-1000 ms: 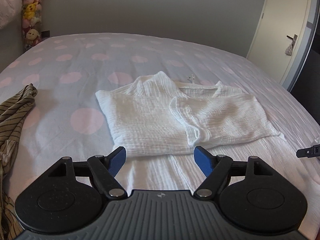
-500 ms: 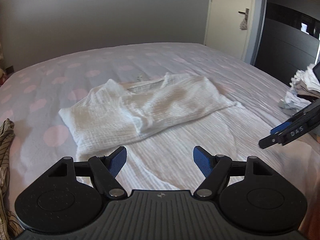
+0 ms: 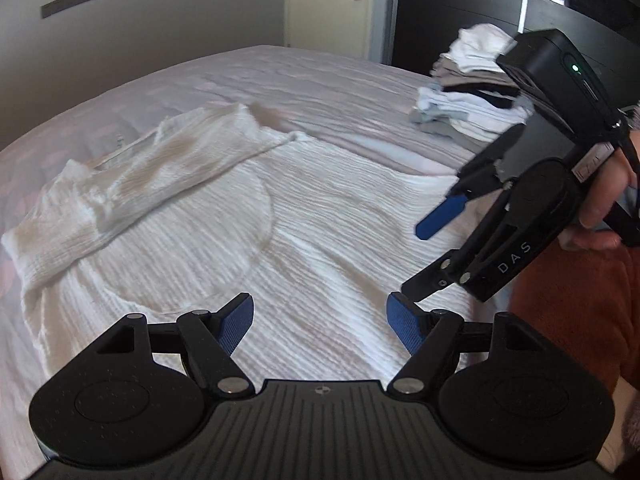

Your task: Fold clothes

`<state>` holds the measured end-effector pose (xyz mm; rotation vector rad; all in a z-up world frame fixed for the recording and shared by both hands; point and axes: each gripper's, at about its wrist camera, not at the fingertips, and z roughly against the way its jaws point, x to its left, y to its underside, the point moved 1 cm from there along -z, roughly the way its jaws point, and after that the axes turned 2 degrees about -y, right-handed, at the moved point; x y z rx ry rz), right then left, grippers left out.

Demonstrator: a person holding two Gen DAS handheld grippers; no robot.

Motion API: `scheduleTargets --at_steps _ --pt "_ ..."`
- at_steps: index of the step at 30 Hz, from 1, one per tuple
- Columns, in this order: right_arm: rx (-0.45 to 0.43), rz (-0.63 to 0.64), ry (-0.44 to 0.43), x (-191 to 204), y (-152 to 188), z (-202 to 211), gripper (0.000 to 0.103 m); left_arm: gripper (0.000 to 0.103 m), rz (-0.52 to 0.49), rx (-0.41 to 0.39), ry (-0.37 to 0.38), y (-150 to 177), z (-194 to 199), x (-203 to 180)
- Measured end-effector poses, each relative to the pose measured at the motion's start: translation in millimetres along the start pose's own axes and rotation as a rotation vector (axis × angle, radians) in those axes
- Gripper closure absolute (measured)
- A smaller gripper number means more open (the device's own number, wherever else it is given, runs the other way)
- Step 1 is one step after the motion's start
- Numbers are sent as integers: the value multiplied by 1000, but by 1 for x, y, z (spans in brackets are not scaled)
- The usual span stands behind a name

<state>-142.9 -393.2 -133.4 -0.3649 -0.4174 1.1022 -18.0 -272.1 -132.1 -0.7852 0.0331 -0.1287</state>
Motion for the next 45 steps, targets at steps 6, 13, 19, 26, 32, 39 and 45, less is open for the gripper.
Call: scheduleTargets --at_steps 6,13,19,26,32,39,45 --pt "19 255 -66 33 16 -4 27 30 -20 70 3 2 -12 -12" --pt "151 396 -53 50 24 -32 27 30 -16 126 -37 5 -19 -14" --pt "262 555 54 66 34 -60 29 30 -10 130 -44 6 -17 -16" --pt "211 520 47 53 32 -55 71 30 57 120 -32 7 -15 -4" --pt "119 384 26 28 22 -47 99 30 0 151 4 7 -22 -15" --pt "-5 164 -8 6 7 -39 102 30 -131 277 49 16 -44 -40" --pt "-40 95 -50 0 5 -33 101 30 -176 362 68 24 -54 -49"
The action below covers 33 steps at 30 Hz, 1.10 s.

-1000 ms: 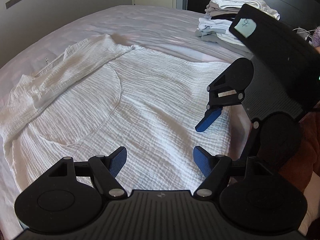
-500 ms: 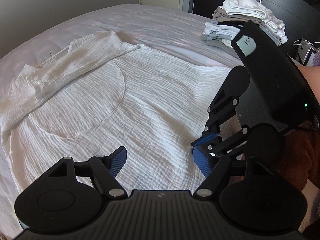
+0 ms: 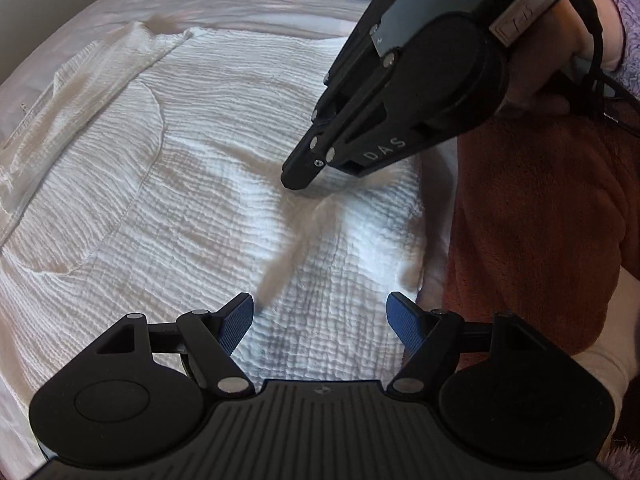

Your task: Fold clothes

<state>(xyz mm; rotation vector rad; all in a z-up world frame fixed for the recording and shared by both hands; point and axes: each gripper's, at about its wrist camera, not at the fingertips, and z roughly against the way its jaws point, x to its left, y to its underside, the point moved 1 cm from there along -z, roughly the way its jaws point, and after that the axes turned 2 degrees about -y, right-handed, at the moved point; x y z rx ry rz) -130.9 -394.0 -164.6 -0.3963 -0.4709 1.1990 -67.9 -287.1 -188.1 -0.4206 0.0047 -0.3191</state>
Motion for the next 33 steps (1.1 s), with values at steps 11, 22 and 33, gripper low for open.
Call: scheduleTargets --at_steps 11,22,33 --pt "-120 -373 -28 -59 3 25 58 30 328 -7 -126 5 31 65" --pt "-39 -559 237 -146 8 52 31 30 965 105 -227 84 63 175" --pt "108 -685 221 -168 21 27 41 36 1152 234 -156 122 41 182"
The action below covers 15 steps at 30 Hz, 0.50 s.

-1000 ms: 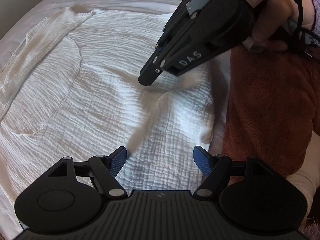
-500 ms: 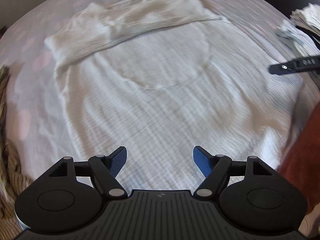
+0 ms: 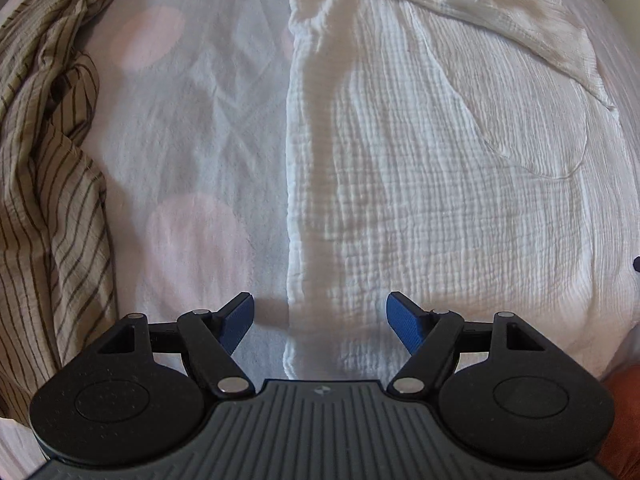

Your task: Fold clothes

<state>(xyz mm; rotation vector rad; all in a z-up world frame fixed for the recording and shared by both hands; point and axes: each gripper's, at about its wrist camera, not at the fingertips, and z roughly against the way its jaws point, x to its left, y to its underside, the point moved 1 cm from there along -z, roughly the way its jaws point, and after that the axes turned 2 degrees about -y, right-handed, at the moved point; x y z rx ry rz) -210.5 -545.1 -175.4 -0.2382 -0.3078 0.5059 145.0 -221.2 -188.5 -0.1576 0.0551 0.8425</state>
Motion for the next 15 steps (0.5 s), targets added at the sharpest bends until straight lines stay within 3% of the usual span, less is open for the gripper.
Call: scheduleTargets --at_steps 1,2,4,7,11,15 --pt "-6 28 -1 5 2 1 53 42 -4 0 2 1 0 0" --pt "-14 57 -2 10 4 2 59 48 -8 0 4 1 0 -1" --pt "-38 97 -23 16 7 5 92 73 -29 -1 21 3 2 -3" --pt "-114 74 -84 12 7 18 96 99 -43 -56 40 7 10 -3" --pt "-210 -14 -170 -4 3 38 97 101 -24 -166 121 3 36 7" --pt "-272 -52 -238 -15 -7 51 97 103 -37 -290 122 -15 67 11"
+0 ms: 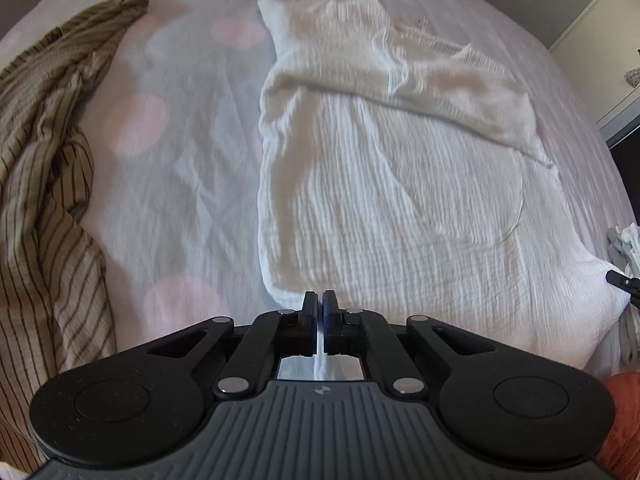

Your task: Fold clothes

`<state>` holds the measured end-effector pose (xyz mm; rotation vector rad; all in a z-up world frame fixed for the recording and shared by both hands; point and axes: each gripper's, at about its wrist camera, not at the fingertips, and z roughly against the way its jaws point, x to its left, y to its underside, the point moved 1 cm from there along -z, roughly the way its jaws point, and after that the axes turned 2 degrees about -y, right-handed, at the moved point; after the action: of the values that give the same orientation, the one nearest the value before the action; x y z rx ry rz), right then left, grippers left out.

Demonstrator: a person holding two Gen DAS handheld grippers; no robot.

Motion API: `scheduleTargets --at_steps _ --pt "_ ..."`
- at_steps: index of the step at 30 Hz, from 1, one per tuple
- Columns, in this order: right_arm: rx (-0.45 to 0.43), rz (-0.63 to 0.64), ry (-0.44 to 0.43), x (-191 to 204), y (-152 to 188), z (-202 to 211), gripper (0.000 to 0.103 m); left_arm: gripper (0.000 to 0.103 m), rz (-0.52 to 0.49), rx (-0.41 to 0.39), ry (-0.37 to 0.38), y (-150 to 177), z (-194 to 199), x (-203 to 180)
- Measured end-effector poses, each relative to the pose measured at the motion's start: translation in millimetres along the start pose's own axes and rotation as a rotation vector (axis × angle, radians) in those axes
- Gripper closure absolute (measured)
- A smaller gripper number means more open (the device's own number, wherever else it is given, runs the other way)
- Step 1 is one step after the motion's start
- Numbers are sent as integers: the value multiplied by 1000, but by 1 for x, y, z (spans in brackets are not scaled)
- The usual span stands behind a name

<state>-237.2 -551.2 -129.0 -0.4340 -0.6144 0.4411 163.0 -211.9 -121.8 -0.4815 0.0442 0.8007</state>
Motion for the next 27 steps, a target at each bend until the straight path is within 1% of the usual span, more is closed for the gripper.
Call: scheduleTargets --at_steps 3,6,7,9,11,13,14,15,18,20,21,22,23,24,25,26,27 --pt "-27 63 13 4 -15 1 97 103 9 -70 -17 -25 12 7" --pt "-31 69 11 5 -33 -4 97 103 20 -54 -14 -44 10 12" --pt "-23 61 6 5 -39 -7 97 103 18 -11 14 -44 4 13" --pt "-6 89 20 11 -45 -14 97 103 12 84 77 -43 -9 12" --pt "8 135 27 15 -46 -22 97 89 -4 151 74 -35 -20 10" --pt "24 140 20 14 -45 -29 97 57 -11 180 41 -25 -30 12" --pt "31 140 13 14 -44 -32 97 54 -9 190 24 -20 -35 14" --pt "38 139 6 13 -44 -35 97 54 5 203 19 -17 -40 18" --pt "47 151 -7 14 -42 -40 97 54 45 242 13 -8 -52 29" --pt "50 158 -13 14 -42 -42 97 56 52 269 10 -3 -60 32" --pt "51 162 -12 14 -41 -43 97 61 52 281 15 -1 -63 31" --pt "54 166 -13 14 -41 -44 97 71 52 294 22 1 -66 30" --pt "56 170 -12 13 -41 -44 97 76 50 303 25 3 -68 29" --pt "59 174 -11 13 -41 -45 97 83 41 302 27 3 -69 26" --pt "62 177 -10 12 -41 -46 97 93 30 299 30 4 -69 22" --pt "65 180 -9 11 -40 -46 97 98 13 290 28 5 -68 19" --pt "67 183 -9 10 -40 -46 97 99 -6 275 26 4 -65 15"
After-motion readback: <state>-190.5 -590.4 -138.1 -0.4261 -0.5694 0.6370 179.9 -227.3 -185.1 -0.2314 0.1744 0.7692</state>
